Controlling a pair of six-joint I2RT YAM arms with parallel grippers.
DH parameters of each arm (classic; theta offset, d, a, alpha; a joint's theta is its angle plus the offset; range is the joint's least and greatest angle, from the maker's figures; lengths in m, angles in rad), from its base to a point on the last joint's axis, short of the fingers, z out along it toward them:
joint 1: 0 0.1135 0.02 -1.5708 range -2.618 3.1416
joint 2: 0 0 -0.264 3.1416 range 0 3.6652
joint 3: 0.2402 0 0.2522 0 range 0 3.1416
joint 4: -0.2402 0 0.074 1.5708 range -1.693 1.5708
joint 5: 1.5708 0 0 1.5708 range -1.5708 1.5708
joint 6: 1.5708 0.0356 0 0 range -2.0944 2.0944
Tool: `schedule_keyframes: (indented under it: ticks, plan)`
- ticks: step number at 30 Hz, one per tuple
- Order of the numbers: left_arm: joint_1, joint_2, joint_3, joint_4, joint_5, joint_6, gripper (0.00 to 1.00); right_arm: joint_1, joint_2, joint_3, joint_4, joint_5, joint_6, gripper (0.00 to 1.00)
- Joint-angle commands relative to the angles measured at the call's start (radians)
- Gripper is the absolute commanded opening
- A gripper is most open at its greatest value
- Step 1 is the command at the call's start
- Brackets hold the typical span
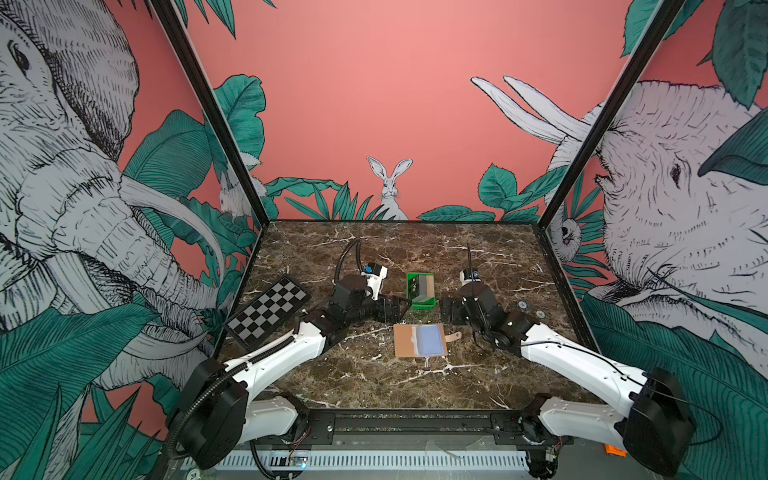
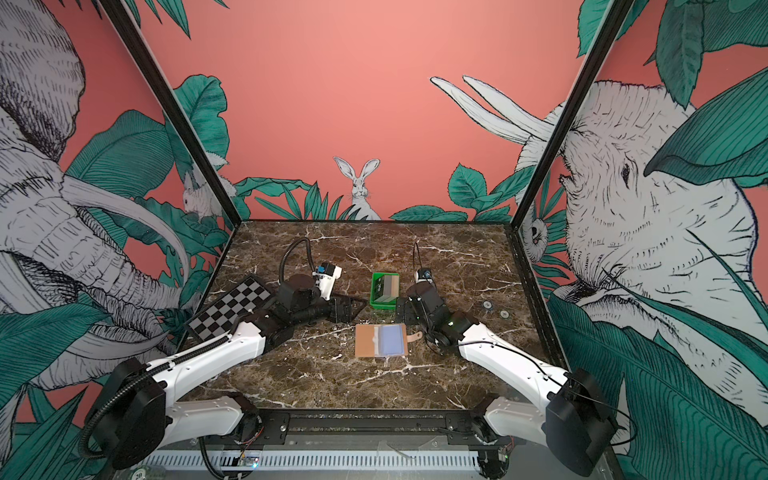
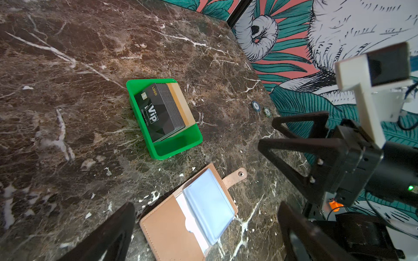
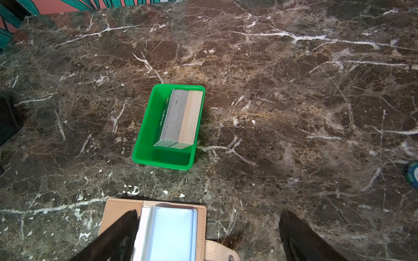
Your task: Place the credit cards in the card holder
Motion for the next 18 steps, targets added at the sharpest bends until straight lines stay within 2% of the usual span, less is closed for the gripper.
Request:
schedule_keyframes:
  ticks: [1,8,12,18]
  plan:
    - [0.004,-0.004,0.024,-0.024,-0.047,0.026,0.99,-0.007,0.029,0.06,0.003,0.008,-0.045,0.95]
    - [0.004,0.049,0.059,-0.017,-0.056,0.007,0.97,-0.014,0.089,0.157,-0.081,-0.024,-0.131,0.96]
    - [0.004,0.085,0.067,0.022,-0.055,-0.033,0.95,-0.047,0.079,0.144,-0.07,-0.106,-0.137,0.95]
    - [0.001,0.073,0.029,0.075,-0.078,-0.032,0.93,-0.07,0.083,0.097,-0.007,-0.162,-0.119,0.86]
